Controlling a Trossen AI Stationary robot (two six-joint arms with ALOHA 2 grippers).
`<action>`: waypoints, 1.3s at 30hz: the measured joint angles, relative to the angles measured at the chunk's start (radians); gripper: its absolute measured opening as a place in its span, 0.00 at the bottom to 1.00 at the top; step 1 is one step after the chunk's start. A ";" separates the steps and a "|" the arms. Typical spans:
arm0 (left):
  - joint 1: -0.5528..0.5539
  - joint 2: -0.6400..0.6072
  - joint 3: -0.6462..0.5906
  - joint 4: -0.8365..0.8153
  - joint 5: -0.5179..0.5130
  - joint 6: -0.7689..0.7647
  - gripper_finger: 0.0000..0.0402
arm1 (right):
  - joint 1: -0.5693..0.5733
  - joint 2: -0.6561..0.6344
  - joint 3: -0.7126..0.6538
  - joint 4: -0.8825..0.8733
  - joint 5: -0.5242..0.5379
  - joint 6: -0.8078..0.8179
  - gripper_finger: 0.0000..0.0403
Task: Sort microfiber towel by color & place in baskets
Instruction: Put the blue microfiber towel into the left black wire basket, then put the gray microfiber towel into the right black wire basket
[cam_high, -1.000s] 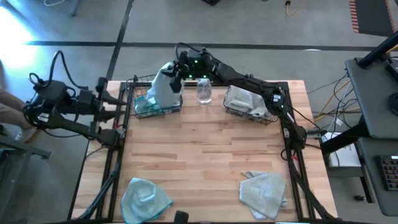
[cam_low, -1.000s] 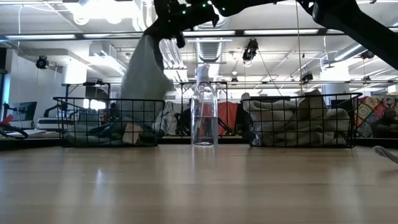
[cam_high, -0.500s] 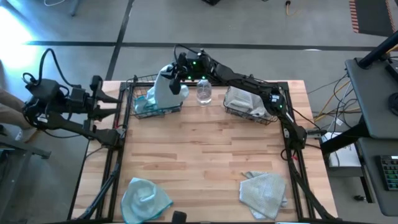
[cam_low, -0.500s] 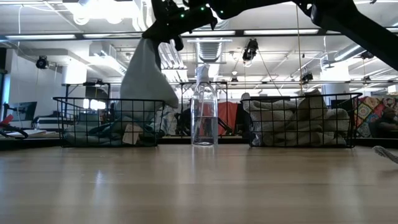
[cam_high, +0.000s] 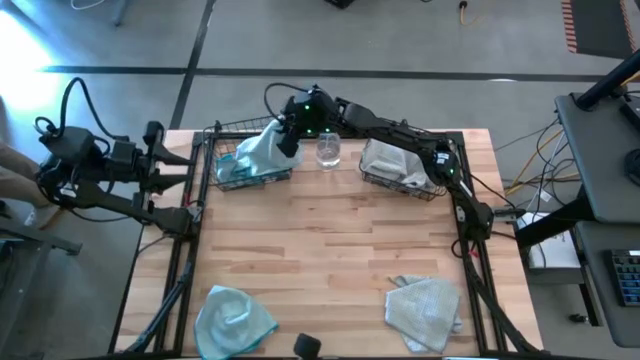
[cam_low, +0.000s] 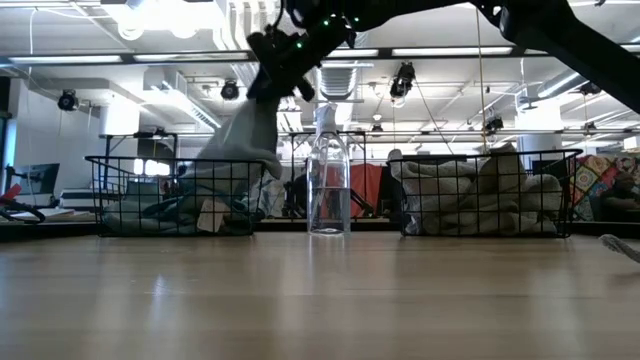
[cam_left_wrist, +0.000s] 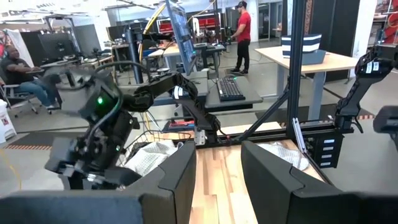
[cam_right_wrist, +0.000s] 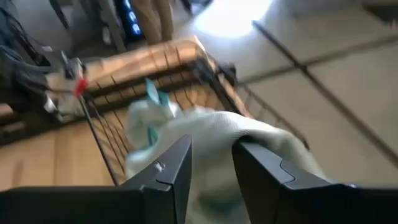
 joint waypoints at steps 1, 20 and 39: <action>0.000 0.000 0.000 0.000 0.000 0.000 0.28 | 0.000 0.000 -0.002 -0.024 0.005 0.012 0.28; 0.000 0.000 0.000 0.000 0.001 -0.038 0.28 | 0.075 -0.001 0.001 -0.540 -0.286 0.079 0.22; -0.001 0.059 -0.003 -0.011 0.197 -0.138 0.28 | 0.439 -0.032 -0.003 -1.005 -0.153 0.442 0.20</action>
